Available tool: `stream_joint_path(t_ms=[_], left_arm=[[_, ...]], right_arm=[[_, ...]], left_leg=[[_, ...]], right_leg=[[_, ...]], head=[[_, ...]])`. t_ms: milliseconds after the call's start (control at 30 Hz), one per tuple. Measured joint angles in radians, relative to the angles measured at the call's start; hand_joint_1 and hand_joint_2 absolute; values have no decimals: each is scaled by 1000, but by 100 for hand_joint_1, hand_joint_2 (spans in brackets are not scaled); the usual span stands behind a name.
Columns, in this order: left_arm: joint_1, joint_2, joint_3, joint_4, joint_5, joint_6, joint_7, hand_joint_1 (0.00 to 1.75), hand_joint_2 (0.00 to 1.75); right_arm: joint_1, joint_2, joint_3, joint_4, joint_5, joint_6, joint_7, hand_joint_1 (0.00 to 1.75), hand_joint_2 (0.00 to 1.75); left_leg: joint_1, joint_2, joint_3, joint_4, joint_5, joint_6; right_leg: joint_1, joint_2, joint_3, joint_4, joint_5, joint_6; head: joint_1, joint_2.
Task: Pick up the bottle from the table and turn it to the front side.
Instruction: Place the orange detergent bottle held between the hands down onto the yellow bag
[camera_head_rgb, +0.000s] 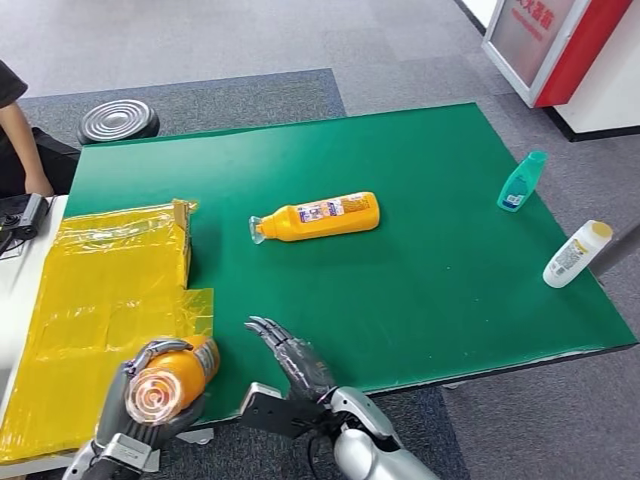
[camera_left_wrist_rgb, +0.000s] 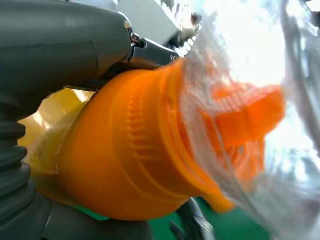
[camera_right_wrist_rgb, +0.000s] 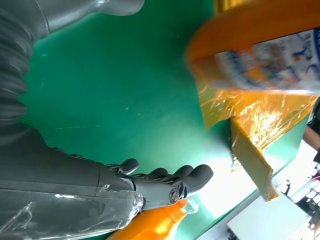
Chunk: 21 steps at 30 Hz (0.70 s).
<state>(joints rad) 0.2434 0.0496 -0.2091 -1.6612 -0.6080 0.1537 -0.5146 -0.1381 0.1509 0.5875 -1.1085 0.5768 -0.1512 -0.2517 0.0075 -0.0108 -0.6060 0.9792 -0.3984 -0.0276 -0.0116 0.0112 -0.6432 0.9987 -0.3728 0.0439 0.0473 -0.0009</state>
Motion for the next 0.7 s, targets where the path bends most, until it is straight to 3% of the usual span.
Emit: stream_joint_path(t_ms=[167, 400, 533, 700], left_arm=[[-1, 61, 46, -31, -282, 137, 136, 175, 175], [-20, 165, 137, -18, -569, 181, 304, 175, 175], [-80, 212, 147, 50, -695, 166, 386, 175, 175], [-212, 241, 136, 207, -769, 149, 442, 175, 175]], right_arm=[[51, -18, -33, -39, 0, -3, -3, 0, 175], [114, -36, -70, -65, -12, -1, -2, 0, 175], [127, -40, -71, -63, -22, 7, -2, 0, 175], [128, -40, -58, -48, -26, 18, -9, 0, 175]], left_leg=[[0, 0, 0, 0, 0, -1], [2, 0, 0, 0, 0, -2], [2, 0, 0, 0, 0, -2], [2, 0, 0, 0, 1, -2]], right_leg=[[0, 0, 0, 0, 0, -1], [2, 0, -1, 0, -1, -2], [2, 0, -1, 0, -1, -2], [2, 0, -1, 0, 1, -3]], head=[[0, 0], [0, 0], [0, 0], [0, 0]])
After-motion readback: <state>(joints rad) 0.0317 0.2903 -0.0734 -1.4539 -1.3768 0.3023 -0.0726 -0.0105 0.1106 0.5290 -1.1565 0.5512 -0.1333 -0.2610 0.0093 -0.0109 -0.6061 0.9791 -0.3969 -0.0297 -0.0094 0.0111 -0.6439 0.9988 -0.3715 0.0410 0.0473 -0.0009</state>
